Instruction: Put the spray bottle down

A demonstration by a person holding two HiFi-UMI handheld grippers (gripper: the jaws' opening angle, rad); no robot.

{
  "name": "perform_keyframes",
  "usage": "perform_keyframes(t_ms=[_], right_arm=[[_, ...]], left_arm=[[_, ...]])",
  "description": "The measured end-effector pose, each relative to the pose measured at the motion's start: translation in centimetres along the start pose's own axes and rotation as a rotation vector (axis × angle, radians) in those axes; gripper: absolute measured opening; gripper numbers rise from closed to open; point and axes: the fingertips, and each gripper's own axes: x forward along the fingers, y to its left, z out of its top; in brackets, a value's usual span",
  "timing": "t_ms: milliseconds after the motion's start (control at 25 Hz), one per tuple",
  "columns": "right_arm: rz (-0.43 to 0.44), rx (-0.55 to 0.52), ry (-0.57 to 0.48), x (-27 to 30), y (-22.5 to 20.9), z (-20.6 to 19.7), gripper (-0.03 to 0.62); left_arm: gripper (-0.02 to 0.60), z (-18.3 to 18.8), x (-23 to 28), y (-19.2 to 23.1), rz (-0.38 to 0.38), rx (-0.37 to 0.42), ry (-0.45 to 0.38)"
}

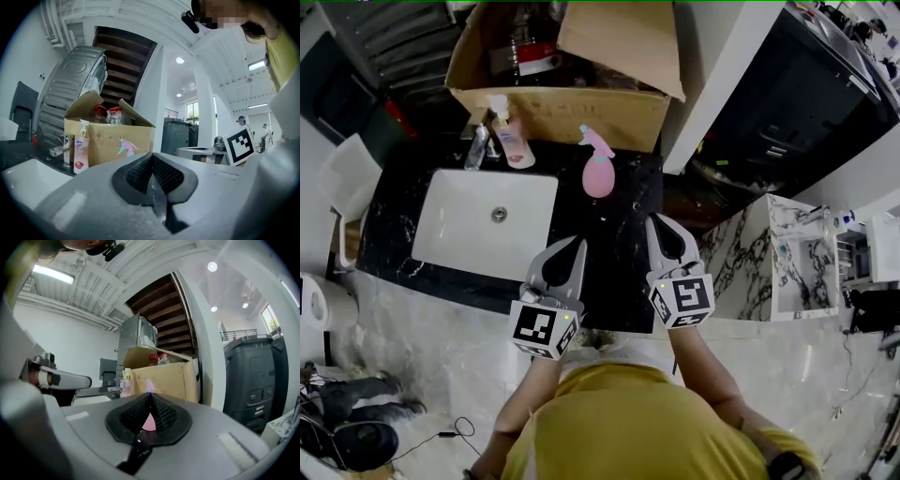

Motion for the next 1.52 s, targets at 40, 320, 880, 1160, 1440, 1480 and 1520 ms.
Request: perform_keyframes(t_ms=[40,320,880,1160,1440,1480,1520], right_arm=[[0.0,-0.012,-0.008,-0.9,0.2,0.7,0.0],[-0.015,-0.049,-0.053,-6.9,1.9,3.8,0.0],[0.026,-0.038,-0.068,-10.9,4.3,5.1,0.0],[0.037,-0.03,-0.084,-11.2,3.2,4.6,0.0],[0.042,-0.015,-0.083,-11.5,1.9,4.6,0.0],[0.042,-0.014,-0.082,-11.5,1.7,4.5,0.0],[0.042,-0.014,-0.082,-11.6,1.6,4.5,0.0]], left_arm=[[-0.002,0.3,-0.4,-0.4,0.005,0.007,-0.005],[-0.002,2.2,-3.2,-2.7,0.036,0.041,-0.036],[-0.002,4.0,-6.1,-5.8,0.074,0.054,-0.073],[-0.002,3.7,-5.8,-6.5,0.1,0.059,-0.082],[-0.002,3.8,-5.0,-7.7,0.099,0.064,-0.083],[-0.002,3.8,-4.9,-7.8,0.097,0.064,-0.083],[-0.002,3.8,-4.8,-8.0,0.096,0.064,-0.082]])
